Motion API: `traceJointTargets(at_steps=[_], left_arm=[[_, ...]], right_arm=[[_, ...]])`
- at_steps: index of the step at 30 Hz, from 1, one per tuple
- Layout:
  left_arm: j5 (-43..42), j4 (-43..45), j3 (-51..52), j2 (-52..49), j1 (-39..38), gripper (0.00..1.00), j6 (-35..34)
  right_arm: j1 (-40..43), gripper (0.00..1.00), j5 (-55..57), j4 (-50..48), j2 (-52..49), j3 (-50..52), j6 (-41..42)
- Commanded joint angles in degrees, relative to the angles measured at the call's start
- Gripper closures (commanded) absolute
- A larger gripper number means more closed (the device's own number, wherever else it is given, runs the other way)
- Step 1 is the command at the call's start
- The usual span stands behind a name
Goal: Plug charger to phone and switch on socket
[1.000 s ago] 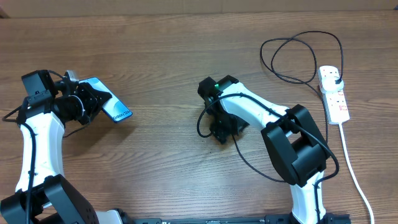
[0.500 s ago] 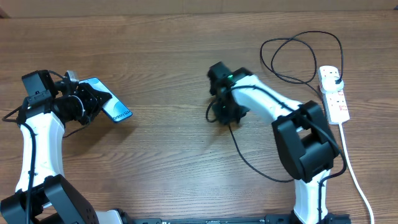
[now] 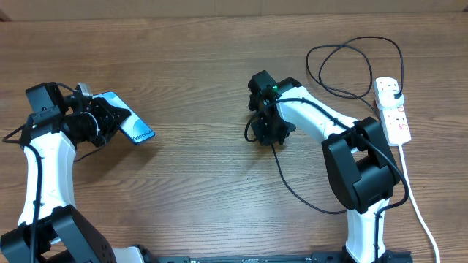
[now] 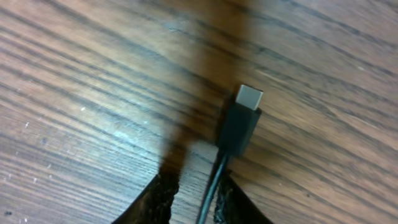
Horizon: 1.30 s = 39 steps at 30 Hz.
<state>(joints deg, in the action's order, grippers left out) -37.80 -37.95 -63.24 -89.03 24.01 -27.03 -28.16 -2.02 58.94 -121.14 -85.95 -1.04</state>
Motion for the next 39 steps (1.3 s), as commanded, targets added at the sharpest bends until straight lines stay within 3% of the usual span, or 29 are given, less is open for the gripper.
traceJointTargets(at_steps=[1,18,29,35,39], left_arm=[[-1.6,0.2,-0.6,1.3,-0.1,0.96,0.0],[-11.6,1.1,-0.6,1.3,-0.1,0.96,6.1],[-22.8,3.1,-0.6,1.3,-0.1,0.96,9.4],[-30.6,4.8,-0.6,1.4,-0.1,0.95,10.1],[-31.4,5.9,-0.6,1.5,-0.1,0.95,7.1]], right_arm=[[-0.1,0.76,-1.1,-0.2,-0.7,0.1,-1.0],[0.3,0.95,-1.1,-1.3,-0.7,0.1,-1.0],[1.6,0.96,-4.5,-1.4,-0.6,0.0,-2.3],[5.2,0.96,-24.6,0.1,4.2,0.0,-6.6],[6.6,0.96,-27.8,3.3,8.1,0.0,-7.4]])
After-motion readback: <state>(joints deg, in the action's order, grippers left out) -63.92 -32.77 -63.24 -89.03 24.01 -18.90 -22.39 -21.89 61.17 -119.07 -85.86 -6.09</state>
